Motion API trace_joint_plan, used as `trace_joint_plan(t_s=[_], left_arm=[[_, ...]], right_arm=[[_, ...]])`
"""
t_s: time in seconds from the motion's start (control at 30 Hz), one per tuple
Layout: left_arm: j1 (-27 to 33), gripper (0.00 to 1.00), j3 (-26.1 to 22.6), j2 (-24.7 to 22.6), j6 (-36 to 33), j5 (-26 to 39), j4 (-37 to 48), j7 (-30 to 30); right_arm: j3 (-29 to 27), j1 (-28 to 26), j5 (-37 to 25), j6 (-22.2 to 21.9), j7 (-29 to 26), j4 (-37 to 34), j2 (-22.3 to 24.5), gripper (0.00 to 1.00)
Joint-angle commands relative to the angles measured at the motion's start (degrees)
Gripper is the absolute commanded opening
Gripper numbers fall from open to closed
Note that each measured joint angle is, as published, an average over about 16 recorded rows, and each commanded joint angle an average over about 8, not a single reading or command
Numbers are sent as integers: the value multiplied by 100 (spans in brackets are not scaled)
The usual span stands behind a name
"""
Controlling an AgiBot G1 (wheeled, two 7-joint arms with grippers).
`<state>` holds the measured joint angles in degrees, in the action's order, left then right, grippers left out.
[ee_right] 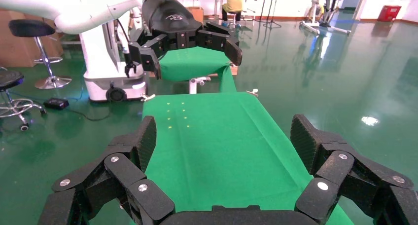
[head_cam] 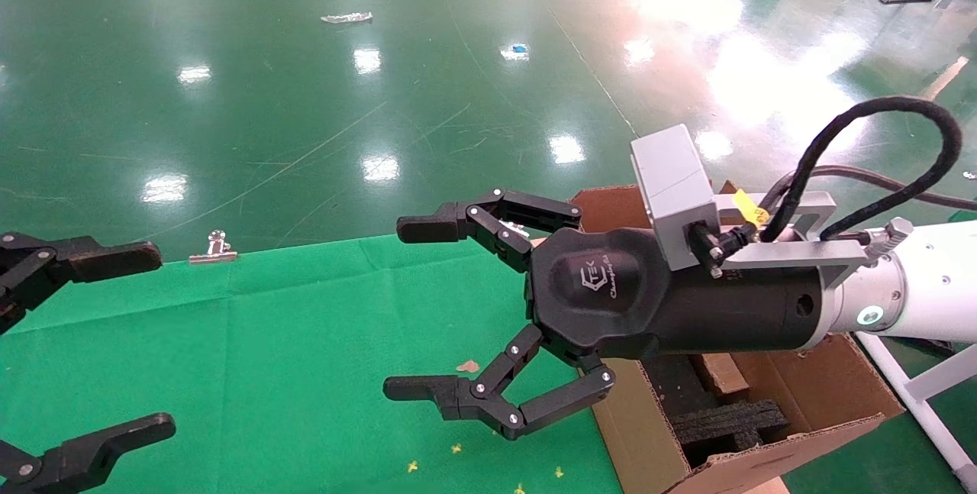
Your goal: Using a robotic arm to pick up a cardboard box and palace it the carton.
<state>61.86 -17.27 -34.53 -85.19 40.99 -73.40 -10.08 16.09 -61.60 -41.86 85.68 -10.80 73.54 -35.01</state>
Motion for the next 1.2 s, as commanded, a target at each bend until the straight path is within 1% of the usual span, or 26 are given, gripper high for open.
trace_joint_plan(t_s=[0.03, 1.2], left_arm=[[0, 100, 0, 0, 0, 0, 0, 0], [0, 100, 0, 0, 0, 0, 0, 0]], right_arm=[[5, -4, -1, -1, -1, -2, 1, 100], [25, -22, -9, -7, -7, -12, 1, 100]])
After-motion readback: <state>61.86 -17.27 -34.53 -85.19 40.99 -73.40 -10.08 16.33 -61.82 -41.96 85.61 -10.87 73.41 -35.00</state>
